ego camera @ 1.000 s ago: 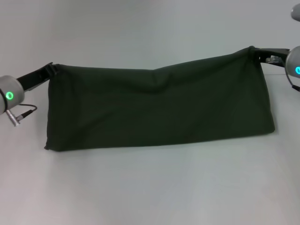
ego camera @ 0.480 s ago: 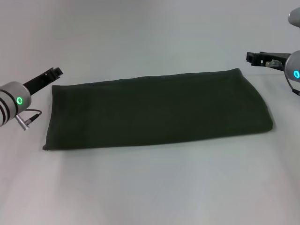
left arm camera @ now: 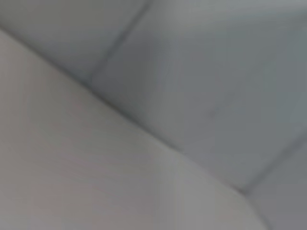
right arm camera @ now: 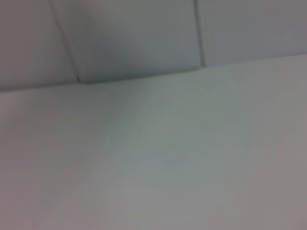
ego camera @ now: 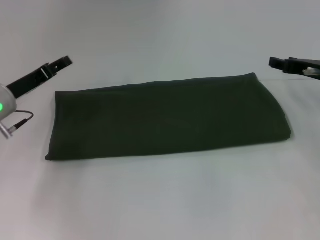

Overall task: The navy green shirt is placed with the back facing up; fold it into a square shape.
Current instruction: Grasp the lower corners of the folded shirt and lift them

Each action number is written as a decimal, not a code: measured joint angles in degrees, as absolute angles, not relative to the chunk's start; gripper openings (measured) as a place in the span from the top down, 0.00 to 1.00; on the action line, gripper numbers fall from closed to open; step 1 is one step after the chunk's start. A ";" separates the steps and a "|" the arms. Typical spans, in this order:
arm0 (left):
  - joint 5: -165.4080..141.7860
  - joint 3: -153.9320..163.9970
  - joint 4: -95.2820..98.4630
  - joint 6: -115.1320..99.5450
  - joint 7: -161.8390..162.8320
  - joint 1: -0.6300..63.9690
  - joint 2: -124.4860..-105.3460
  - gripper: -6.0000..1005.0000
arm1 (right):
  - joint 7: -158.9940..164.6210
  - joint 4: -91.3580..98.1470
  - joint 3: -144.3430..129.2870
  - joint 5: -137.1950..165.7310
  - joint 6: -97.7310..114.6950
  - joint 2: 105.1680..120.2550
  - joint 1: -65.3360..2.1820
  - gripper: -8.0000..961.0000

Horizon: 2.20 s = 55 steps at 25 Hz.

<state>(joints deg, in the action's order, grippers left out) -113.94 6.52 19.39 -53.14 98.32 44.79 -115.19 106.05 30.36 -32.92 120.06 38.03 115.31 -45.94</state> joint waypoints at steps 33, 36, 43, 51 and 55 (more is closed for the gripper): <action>-131.62 15.98 30.39 -62.09 121.29 33.82 -116.89 0.16 | 102.42 31.90 -33.07 108.73 70.75 108.81 -31.90 0.02; -131.97 16.44 30.26 -61.66 121.30 33.83 -116.94 0.16 | 102.50 31.90 -33.23 108.73 70.74 108.80 -31.83 0.02; -132.07 16.77 29.73 -63.15 121.62 34.01 -116.98 0.16 | 102.64 31.90 -33.26 108.91 70.76 108.80 -31.65 0.02; -133.50 17.46 29.45 -63.68 122.67 35.16 -116.56 0.16 | 102.65 31.79 -33.26 109.15 70.80 108.80 -31.76 0.02; -133.63 18.28 29.44 -63.00 122.76 35.35 -116.54 0.16 | 102.65 31.79 -33.25 109.16 70.82 108.79 -31.86 0.02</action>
